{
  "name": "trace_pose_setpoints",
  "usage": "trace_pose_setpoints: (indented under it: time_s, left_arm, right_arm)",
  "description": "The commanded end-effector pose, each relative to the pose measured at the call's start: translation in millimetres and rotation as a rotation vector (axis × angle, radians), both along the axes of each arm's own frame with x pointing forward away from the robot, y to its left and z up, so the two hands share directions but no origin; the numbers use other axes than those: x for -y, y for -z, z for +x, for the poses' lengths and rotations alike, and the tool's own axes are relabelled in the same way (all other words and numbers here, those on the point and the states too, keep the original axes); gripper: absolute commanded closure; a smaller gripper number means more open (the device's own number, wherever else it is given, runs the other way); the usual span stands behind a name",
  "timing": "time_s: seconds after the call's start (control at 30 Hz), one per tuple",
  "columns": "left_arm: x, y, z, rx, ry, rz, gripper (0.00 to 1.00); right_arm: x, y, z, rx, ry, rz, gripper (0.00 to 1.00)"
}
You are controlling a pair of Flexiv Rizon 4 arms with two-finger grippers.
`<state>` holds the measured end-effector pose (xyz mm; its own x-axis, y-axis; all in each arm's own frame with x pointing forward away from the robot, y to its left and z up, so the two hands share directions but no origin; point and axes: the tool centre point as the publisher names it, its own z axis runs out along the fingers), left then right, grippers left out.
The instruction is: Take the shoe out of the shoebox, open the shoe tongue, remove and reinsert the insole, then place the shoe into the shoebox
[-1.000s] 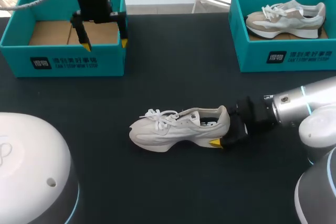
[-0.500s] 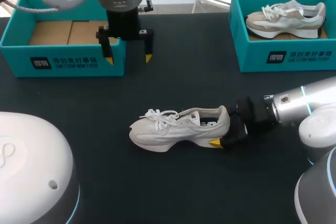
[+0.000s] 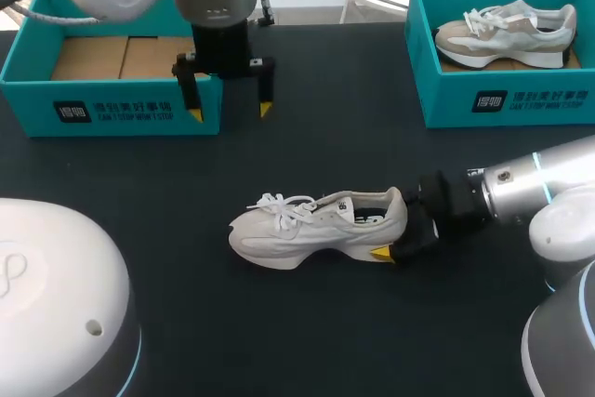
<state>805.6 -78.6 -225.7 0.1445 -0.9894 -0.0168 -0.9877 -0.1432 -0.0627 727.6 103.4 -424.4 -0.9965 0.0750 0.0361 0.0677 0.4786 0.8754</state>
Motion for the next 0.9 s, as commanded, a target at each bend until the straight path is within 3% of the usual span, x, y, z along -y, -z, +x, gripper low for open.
trace_pose_setpoints:
  time_s: [0.03, 0.37, 0.6, 0.9]
  left_arm:
    - [27, 10, -8.8, -0.011, -0.024, 0.034, 0.00]
    - [82, 24, -40.6, -0.087, -0.046, 0.078, 0.00]
    - [106, 37, -65.7, -0.130, -0.071, 0.104, 0.00]
    - [132, 69, -73.9, -0.170, -0.112, 0.121, 0.00]
  right_arm:
    - [-2, -1, 0.6, -0.001, 0.001, -0.006, 1.00]
    - [-2, -1, 0.6, -0.001, 0.001, -0.006, 1.00]
    - [-2, -1, 0.6, -0.001, 0.001, -0.006, 1.00]
    - [-2, -1, 0.6, -0.001, 0.001, -0.006, 1.00]
